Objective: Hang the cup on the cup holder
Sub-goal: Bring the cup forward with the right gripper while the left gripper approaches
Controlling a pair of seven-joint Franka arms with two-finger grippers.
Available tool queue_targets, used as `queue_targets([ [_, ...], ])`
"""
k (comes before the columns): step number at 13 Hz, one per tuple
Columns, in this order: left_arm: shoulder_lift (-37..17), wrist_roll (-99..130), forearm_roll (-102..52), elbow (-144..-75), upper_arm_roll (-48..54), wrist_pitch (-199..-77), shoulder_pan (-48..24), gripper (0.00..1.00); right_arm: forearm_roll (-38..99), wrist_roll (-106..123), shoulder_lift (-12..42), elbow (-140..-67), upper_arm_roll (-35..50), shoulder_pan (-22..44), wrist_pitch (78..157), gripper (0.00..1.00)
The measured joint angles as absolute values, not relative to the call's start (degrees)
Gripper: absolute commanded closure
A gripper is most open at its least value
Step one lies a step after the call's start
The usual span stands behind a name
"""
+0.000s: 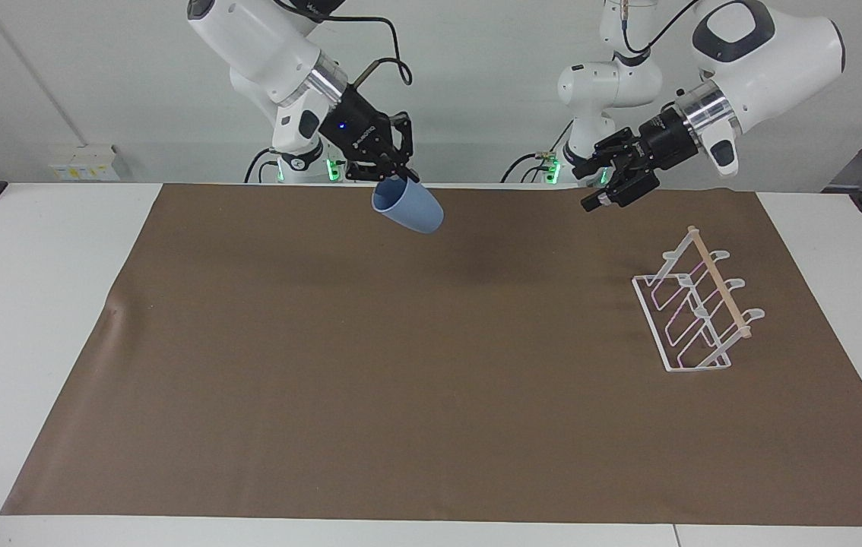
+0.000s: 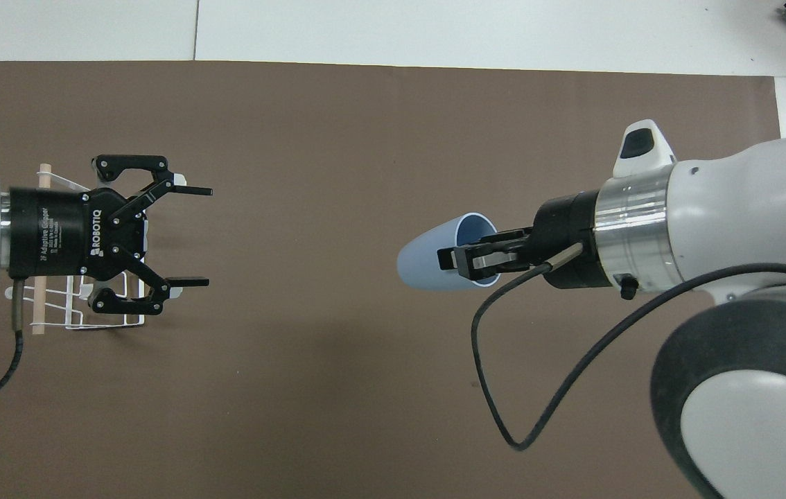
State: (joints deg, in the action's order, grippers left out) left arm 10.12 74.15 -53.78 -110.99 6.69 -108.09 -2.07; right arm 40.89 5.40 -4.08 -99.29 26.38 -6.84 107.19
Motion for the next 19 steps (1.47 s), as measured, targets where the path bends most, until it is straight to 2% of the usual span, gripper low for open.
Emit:
queue_targets([
  [2,10.19,78.15,-56.44,-112.97,6.85,-114.02,-4.39,0.00,41.79,0.67,-4.12,-99.18,30.62,-6.78,111.95,1.00],
  [5,10.58,81.85,-57.15,-115.65,6.99,-116.46,-8.19,0.00,41.79,-9.62,-4.15,-99.16,35.51,-4.67,121.87,1.00],
  [11,12.02,82.93,-57.19,-117.06,6.31,-114.94,-8.79,0.00,41.66,-19.89,-4.24,-99.27,35.69,-3.27,122.68,1.00],
  [16,12.47,82.92,-53.05,-116.52,5.46,-105.79,-6.42,0.00,41.70,-23.78,-4.25,-99.30,35.71,-2.60,122.71,1.00],
  [19,12.56,83.14,-52.65,-116.22,5.73,-105.10,-5.64,0.00,41.70,-23.97,-4.25,-99.29,35.71,-2.60,122.71,1.00],
])
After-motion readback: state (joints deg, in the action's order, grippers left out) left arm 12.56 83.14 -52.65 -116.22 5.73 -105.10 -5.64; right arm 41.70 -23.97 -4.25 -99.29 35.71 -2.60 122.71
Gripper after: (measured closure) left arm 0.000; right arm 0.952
